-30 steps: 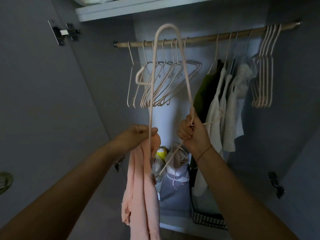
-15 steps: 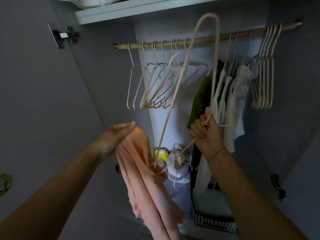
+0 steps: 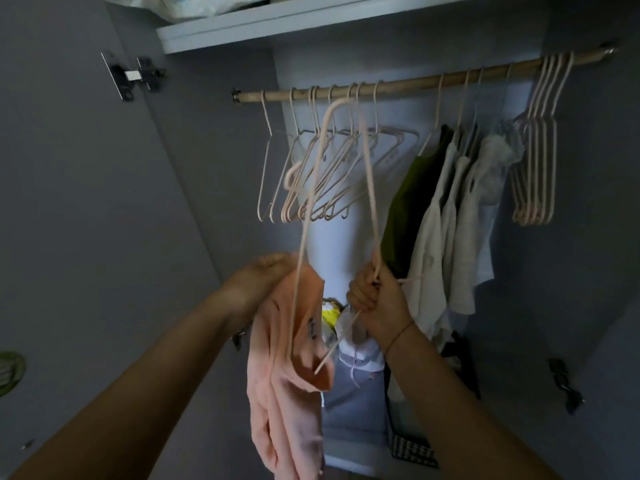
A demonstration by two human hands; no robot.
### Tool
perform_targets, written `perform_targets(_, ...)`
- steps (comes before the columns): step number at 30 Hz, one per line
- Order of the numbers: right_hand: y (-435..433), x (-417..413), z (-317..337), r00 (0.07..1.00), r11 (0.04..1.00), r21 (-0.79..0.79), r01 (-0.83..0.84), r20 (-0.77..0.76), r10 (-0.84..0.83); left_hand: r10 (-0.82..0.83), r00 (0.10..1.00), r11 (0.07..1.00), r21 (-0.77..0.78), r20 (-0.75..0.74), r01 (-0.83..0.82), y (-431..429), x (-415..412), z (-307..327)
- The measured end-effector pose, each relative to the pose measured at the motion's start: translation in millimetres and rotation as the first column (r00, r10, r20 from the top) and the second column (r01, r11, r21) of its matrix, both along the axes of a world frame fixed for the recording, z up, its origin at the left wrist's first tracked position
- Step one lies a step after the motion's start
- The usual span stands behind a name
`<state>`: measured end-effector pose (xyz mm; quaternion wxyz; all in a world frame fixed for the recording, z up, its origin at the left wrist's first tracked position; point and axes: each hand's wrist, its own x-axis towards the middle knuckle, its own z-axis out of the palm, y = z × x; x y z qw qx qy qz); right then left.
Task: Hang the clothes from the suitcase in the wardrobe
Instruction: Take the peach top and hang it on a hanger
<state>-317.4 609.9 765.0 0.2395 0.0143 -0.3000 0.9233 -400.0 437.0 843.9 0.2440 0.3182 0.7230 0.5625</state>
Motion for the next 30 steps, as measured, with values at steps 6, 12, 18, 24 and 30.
perform_targets(6, -11.6, -6.1, -39.9, 0.907, 0.974, 0.210, 0.087, 0.389, -0.165, 0.163, 0.984, 0.959, 0.221, 0.073, -0.175, -13.4, -12.2, 36.3)
perform_targets(12, 16.3, 9.5, -22.8, 0.803, 0.813, 0.565, 0.142, 0.415, -0.428, 0.458, 0.829, 0.863, -0.066, -0.321, -0.502, -55.5, -41.6, 16.5)
perform_targets(18, 30.2, 18.2, 2.2, 0.783, 0.643, 0.760, 0.096, 0.341, -0.520, 0.550, 0.774, 0.788, -0.110, -0.314, -0.605, -57.5, -44.5, -6.6)
perform_targets(24, 42.8, 25.5, 2.8, 0.755, 0.448, 0.892, -0.063, 0.336, -0.563, 0.635, 0.728, 0.770, 0.131, -0.260, -0.625, -46.8, -37.2, -10.9)
perform_targets(30, 29.8, 15.8, 36.4, 0.760, 0.321, 0.920, -0.227, 0.373, -0.532, 0.395, 0.839, 0.917, 0.097, -0.374, -0.388, -21.6, -32.7, -7.4)
